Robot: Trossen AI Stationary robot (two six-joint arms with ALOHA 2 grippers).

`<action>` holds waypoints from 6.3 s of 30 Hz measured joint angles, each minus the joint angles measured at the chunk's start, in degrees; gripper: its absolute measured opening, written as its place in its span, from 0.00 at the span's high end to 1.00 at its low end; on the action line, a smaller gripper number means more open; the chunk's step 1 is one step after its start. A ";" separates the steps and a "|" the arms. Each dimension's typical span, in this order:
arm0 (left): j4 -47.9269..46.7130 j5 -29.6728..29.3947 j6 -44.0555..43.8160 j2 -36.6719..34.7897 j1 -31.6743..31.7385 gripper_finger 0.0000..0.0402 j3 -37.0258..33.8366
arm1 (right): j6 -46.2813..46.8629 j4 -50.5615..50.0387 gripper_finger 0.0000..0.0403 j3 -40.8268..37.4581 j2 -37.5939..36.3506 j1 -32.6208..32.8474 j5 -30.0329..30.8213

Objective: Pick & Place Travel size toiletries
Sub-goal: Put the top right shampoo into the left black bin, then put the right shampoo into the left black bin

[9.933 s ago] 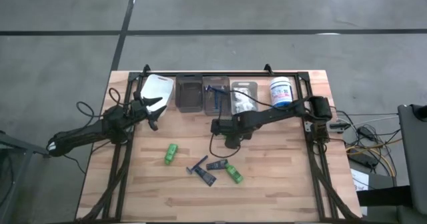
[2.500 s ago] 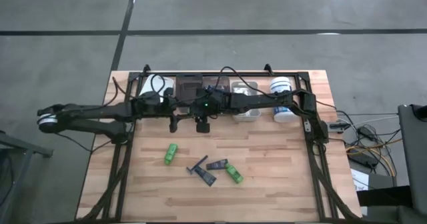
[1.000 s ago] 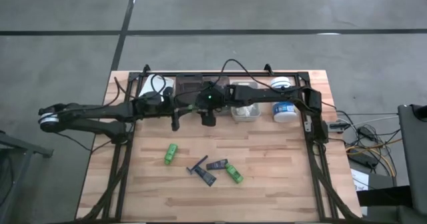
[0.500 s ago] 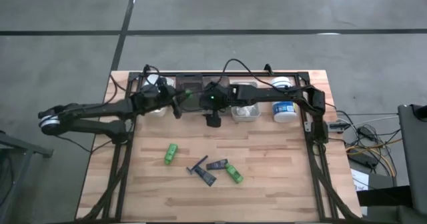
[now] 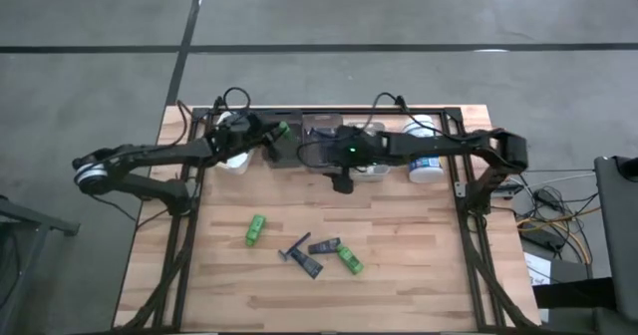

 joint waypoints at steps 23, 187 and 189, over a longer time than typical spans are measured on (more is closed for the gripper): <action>0.29 -5.76 -2.75 19.52 2.56 0.74 11.64 | 0.03 18.72 0.30 -28.91 -15.85 -0.39 0.02; 3.38 3.45 -0.96 -5.07 -46.60 0.47 -6.90 | 56.69 -37.84 0.43 22.50 24.50 32.85 1.22; 2.84 3.45 -1.10 -5.08 -46.89 0.47 -6.93 | 58.48 -37.88 0.42 22.58 25.30 32.85 0.70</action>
